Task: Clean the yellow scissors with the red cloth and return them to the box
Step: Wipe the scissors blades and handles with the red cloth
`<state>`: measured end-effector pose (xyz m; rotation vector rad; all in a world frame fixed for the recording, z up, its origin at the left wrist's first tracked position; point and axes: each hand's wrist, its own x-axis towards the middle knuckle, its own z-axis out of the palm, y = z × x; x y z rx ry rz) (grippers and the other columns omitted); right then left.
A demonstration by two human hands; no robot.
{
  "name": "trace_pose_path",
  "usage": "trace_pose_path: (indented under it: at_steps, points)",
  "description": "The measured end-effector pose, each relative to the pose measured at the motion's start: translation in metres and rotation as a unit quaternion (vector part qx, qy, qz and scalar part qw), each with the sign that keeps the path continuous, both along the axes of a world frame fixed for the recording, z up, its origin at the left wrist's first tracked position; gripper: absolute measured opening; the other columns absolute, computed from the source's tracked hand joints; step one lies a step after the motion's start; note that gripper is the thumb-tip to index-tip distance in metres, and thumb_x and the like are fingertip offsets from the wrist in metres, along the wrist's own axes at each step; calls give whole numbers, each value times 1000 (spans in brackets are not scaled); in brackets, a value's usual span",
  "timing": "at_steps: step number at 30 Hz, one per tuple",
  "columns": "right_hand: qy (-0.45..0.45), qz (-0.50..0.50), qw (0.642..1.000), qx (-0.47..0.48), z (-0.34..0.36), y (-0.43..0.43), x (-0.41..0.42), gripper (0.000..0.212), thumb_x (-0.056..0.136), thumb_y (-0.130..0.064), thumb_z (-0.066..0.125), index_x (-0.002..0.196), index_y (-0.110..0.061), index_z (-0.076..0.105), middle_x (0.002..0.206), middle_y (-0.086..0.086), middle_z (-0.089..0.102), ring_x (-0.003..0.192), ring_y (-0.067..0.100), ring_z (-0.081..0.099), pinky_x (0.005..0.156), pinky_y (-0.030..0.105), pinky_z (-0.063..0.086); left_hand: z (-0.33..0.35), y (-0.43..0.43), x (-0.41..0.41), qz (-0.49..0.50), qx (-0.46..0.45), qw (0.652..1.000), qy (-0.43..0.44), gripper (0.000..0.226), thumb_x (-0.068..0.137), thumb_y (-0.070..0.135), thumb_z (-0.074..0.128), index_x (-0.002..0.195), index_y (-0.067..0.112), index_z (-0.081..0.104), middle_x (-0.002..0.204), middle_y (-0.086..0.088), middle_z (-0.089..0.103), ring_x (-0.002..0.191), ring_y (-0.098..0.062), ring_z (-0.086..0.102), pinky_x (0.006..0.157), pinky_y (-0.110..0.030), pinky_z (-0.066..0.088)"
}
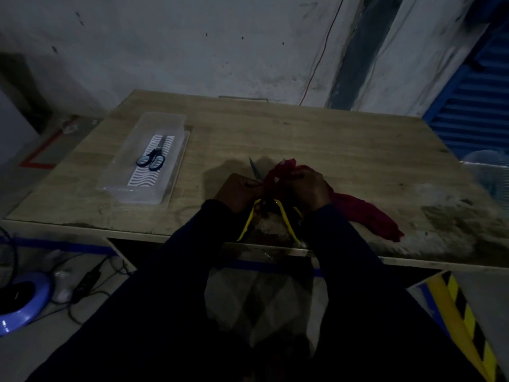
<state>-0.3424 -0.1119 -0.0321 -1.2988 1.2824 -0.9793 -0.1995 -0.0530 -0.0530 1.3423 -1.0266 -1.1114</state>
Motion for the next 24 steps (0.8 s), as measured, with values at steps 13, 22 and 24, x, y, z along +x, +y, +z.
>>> trace_pose_path:
  at_steps: [13,22,24]
  points:
    - [152,-25,988,2,10,-27,0,43,90,-34,64,129,-16,59,111,0,66,118,28,60,92,33,50,-11,-7,2,4,25,999,-38,22,74,15,80,63,-3,73,51,-19,59,50,-22,53,55,-34,41]
    - [74,12,996,-41,-5,-15,-8,26,93,-30,61,99,-7,74,85,2,72,77,12,68,76,16,51,-2,-2,-3,17,22,1000,-9,21,81,8,75,62,0,72,43,-11,57,39,-18,51,46,-25,41]
    - [15,43,999,-19,-1,-9,0,23,80,-19,77,98,-3,75,85,7,75,74,12,70,75,23,56,5,3,-4,22,20,999,11,14,81,-1,72,68,1,71,42,-5,59,37,-12,54,42,-19,42]
